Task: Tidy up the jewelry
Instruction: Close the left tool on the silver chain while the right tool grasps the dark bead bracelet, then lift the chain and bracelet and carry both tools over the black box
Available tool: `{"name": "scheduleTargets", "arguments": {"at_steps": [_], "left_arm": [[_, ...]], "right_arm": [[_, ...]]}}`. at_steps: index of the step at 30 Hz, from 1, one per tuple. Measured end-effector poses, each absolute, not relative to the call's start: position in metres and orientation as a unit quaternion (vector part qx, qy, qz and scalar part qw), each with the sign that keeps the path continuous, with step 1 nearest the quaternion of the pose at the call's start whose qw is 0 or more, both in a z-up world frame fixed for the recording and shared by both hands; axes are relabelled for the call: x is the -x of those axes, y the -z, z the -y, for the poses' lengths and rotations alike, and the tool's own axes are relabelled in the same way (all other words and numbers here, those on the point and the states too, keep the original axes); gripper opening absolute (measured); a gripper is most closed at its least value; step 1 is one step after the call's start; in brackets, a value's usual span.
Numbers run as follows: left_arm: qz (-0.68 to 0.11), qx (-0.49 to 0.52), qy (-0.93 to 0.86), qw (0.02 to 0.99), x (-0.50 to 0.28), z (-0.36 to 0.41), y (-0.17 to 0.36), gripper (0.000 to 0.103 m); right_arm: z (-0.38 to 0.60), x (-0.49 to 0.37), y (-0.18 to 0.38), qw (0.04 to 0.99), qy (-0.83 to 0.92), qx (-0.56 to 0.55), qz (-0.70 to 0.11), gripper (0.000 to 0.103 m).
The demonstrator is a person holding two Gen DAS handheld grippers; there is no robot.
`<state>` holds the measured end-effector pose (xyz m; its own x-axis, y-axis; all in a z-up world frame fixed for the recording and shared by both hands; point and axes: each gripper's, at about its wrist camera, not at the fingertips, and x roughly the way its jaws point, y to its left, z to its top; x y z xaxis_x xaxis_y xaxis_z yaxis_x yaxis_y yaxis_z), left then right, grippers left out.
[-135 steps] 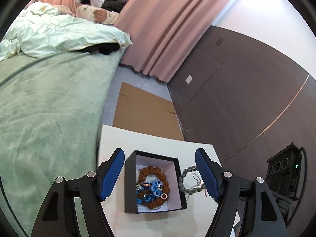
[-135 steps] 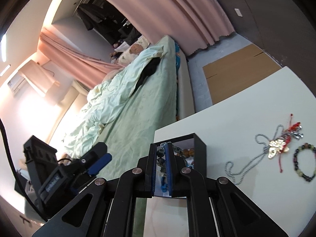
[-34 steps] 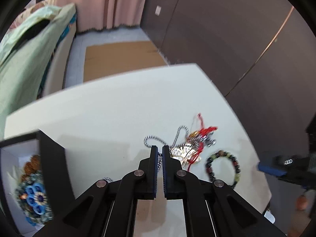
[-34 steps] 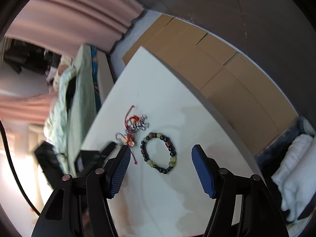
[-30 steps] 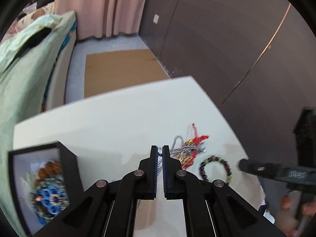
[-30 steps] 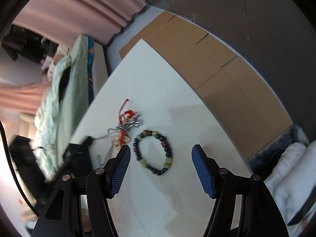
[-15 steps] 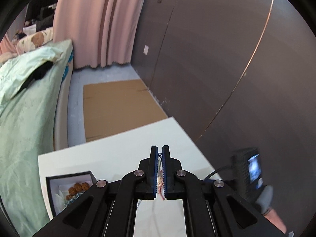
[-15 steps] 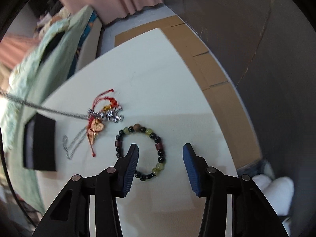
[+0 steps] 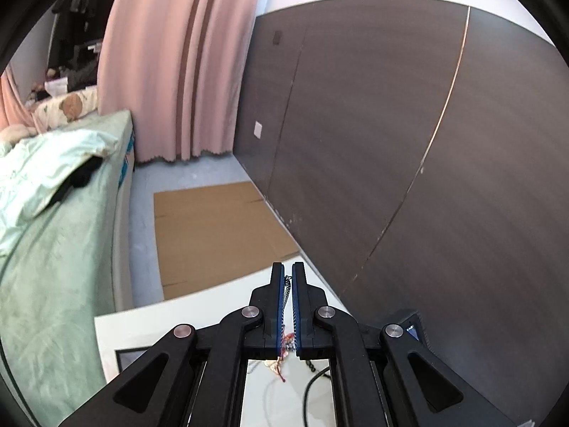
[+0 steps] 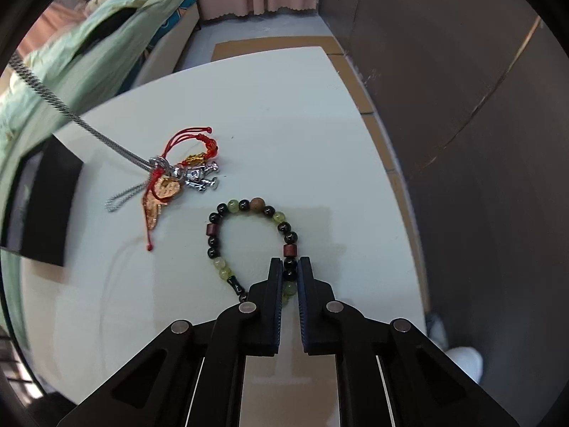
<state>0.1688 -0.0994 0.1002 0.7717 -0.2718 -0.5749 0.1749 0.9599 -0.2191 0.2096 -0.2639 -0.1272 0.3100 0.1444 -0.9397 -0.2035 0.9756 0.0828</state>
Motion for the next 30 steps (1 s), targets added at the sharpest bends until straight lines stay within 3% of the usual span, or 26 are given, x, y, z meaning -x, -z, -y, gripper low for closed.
{"name": "scheduleTargets", "arguments": {"at_steps": [11,30], "left_arm": [[-0.274,0.072,0.105,0.953,-0.153,0.079,-0.145,0.004],[-0.212,0.052,0.103,0.97,-0.117,0.067,-0.21,0.004]], "right_arm": [[0.305,-0.211,0.098,0.807,-0.191,-0.162,-0.534,0.009],[0.279,-0.202,0.051,0.826,-0.262,-0.234,-0.44,0.01]]}}
